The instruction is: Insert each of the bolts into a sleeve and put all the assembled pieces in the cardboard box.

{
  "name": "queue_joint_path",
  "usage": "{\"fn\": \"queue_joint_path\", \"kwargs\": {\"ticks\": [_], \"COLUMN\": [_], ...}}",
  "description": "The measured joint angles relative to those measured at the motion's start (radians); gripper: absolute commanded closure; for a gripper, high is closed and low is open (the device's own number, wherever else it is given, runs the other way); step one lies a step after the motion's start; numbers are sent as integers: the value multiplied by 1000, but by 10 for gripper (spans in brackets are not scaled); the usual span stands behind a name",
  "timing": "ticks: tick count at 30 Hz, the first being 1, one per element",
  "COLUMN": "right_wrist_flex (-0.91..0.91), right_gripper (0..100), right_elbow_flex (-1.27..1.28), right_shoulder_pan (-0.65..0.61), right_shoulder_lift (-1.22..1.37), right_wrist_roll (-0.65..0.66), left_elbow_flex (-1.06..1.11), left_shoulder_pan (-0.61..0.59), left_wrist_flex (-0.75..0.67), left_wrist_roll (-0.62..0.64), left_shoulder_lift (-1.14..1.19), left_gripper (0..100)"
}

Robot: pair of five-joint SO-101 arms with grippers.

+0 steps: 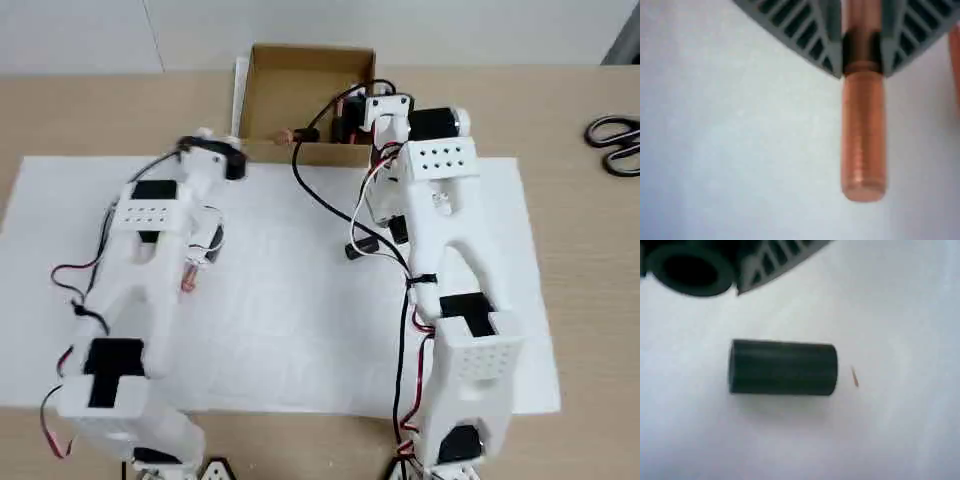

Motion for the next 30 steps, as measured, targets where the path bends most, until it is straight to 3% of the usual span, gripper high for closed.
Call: {"fn": "queue_joint_path", "kwargs": {"ticks": [5, 13, 16, 24, 30], "right_wrist_flex": [0, 0, 0, 0, 0], "right_gripper": [945, 945, 945, 945, 945], "right_elbow_flex": [0, 0, 0, 0, 0], "right_shoulder_pan": [-3, -3, 0, -2, -3], "right_shoulder_lift": [0, 0, 0, 0, 0], "right_wrist_roll": [0, 0, 0, 0, 0], "left_elbow_flex": [-34, -43, -80, -180, -180], "left_shoulder_pan": [48, 101, 87, 12, -9], "left_wrist_flex": [75, 140, 153, 158, 158], "left_wrist_roll": [-183, -359, -338, -118, -94], "left_shoulder_lift": [0, 0, 0, 8, 72], "left_gripper": [994, 994, 994, 993, 992]}}
